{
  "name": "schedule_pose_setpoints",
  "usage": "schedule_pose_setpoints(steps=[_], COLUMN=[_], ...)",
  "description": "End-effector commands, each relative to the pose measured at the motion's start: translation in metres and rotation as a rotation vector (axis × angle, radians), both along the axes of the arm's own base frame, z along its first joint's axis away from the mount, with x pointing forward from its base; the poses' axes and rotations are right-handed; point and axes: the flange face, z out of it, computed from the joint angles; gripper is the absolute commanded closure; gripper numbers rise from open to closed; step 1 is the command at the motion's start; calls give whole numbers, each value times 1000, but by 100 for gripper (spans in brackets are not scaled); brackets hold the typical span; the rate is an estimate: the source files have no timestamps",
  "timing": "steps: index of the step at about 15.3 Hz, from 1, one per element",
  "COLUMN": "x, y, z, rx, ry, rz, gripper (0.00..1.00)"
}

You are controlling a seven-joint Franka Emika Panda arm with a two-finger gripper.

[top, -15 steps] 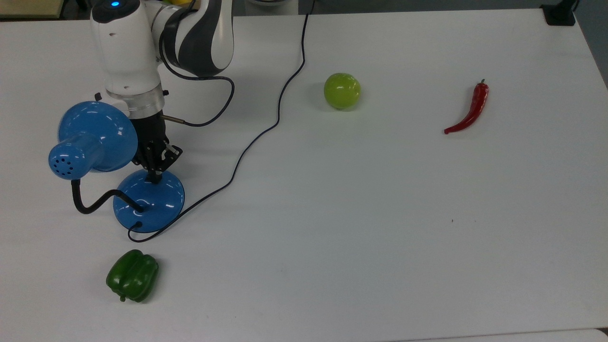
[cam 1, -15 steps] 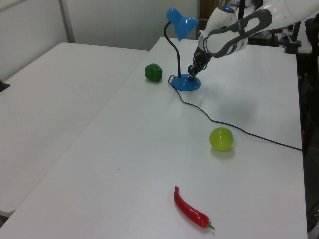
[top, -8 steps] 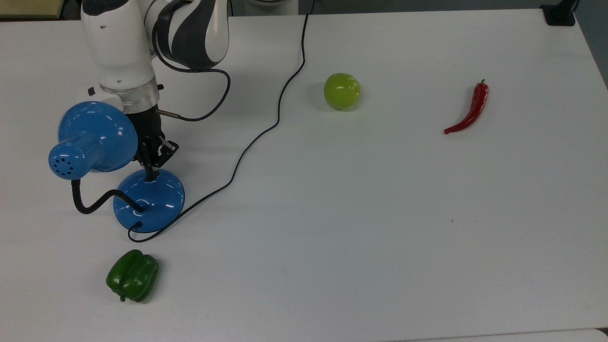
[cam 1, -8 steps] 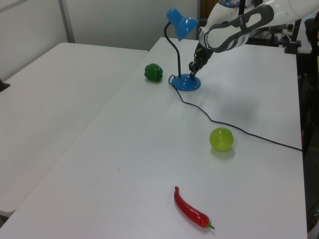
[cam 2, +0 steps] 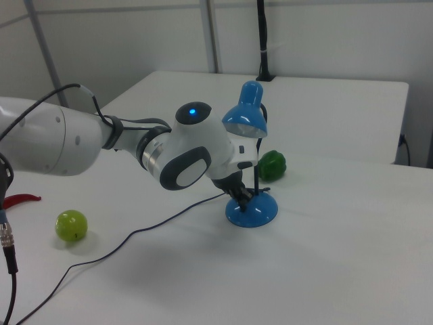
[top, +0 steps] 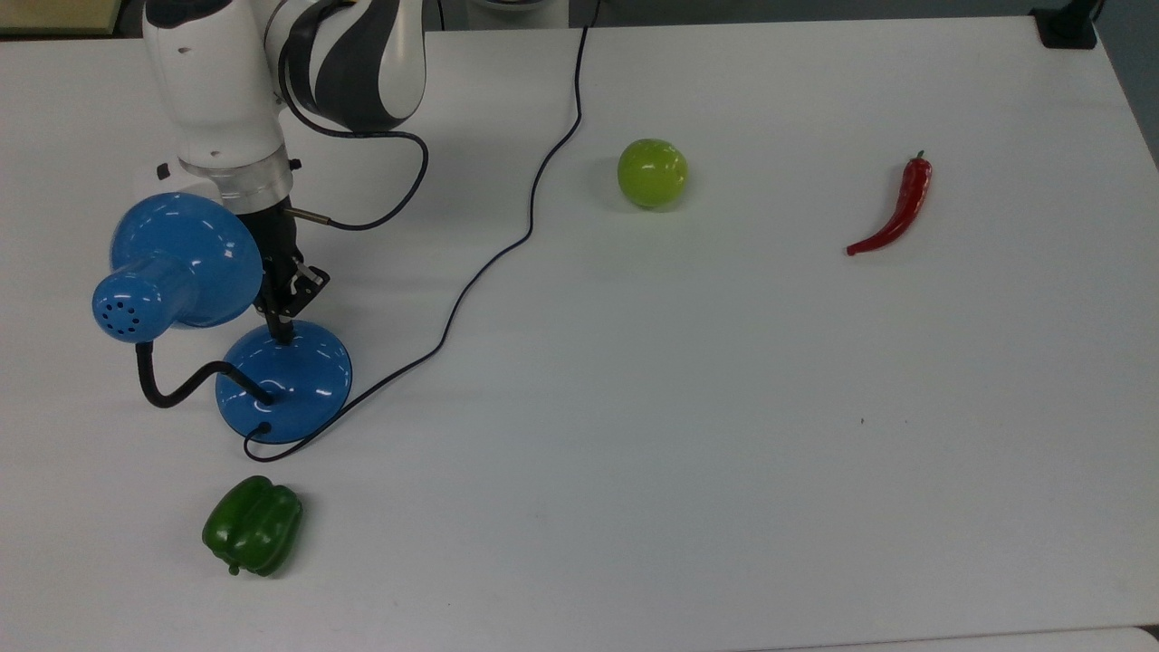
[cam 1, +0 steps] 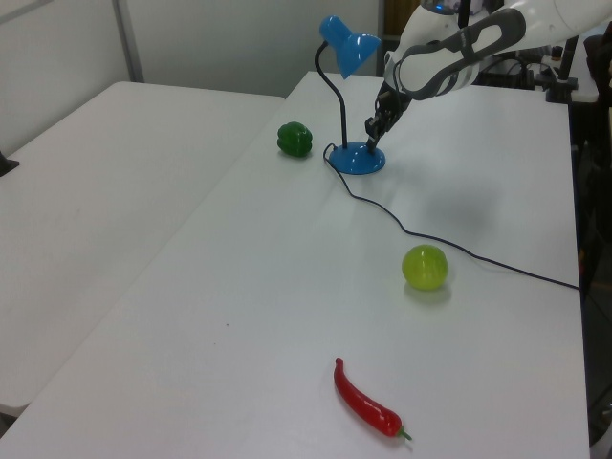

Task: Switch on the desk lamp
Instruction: 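Press down on the lamp base switch with the gripper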

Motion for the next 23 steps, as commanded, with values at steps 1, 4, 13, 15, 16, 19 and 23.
schedule_pose_setpoints(steps=[1,4,13,15,16,19,23], x=[-2,-2,2,2,2,3,3], y=[2,2,1,1,1,1,0], z=[1,-1,-3,-3,-5,-5,-10], rx=[24,23,4,4,3,1,-10], ry=[12,13,-24,-24,-23,-25,-41], rz=[-8,-9,-15,-15,-15,-16,-20], gripper=[100,100,100,100,100,100,100])
